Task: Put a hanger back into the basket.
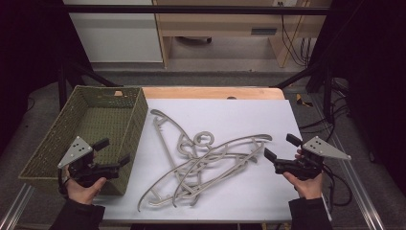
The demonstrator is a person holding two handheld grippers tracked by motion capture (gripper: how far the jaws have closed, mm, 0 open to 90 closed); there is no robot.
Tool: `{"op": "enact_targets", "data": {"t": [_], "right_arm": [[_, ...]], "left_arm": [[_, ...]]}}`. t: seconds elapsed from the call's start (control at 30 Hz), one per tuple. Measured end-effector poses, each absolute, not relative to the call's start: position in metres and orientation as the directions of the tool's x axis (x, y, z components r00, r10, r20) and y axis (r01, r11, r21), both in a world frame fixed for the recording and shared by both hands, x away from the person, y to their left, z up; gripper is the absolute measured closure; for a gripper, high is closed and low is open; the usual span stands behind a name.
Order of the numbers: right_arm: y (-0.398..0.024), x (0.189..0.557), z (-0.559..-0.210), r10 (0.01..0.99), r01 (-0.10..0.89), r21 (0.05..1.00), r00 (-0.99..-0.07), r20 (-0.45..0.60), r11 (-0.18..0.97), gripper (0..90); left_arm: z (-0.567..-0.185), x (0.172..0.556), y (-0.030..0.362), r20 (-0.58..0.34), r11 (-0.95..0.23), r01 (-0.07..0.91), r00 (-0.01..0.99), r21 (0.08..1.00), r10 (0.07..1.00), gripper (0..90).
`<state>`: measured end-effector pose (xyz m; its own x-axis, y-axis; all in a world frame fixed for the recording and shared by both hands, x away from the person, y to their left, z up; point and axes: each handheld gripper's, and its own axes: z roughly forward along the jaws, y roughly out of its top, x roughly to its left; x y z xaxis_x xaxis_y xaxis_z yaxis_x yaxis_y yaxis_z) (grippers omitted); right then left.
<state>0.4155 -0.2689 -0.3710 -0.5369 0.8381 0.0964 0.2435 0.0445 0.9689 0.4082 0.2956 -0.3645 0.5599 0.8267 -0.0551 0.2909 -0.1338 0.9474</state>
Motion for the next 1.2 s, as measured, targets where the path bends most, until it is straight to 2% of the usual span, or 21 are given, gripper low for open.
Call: {"op": "enact_targets", "data": {"t": [0.53,1.2], "right_arm": [[-0.260,0.416,-0.372,0.834,0.254,0.964,-0.547,0.079,0.075,2.6],[-0.253,0.417,-0.373,0.826,0.265,0.959,-0.559,0.069,0.099,2.7]], "left_arm": [[-0.365,0.411,0.283,-0.039,-0.165,0.305,0.567,0.938,0.823,5.5],[-0.367,0.416,0.218,0.002,-0.322,0.360,0.664,0.876,0.747,8.6]]}}
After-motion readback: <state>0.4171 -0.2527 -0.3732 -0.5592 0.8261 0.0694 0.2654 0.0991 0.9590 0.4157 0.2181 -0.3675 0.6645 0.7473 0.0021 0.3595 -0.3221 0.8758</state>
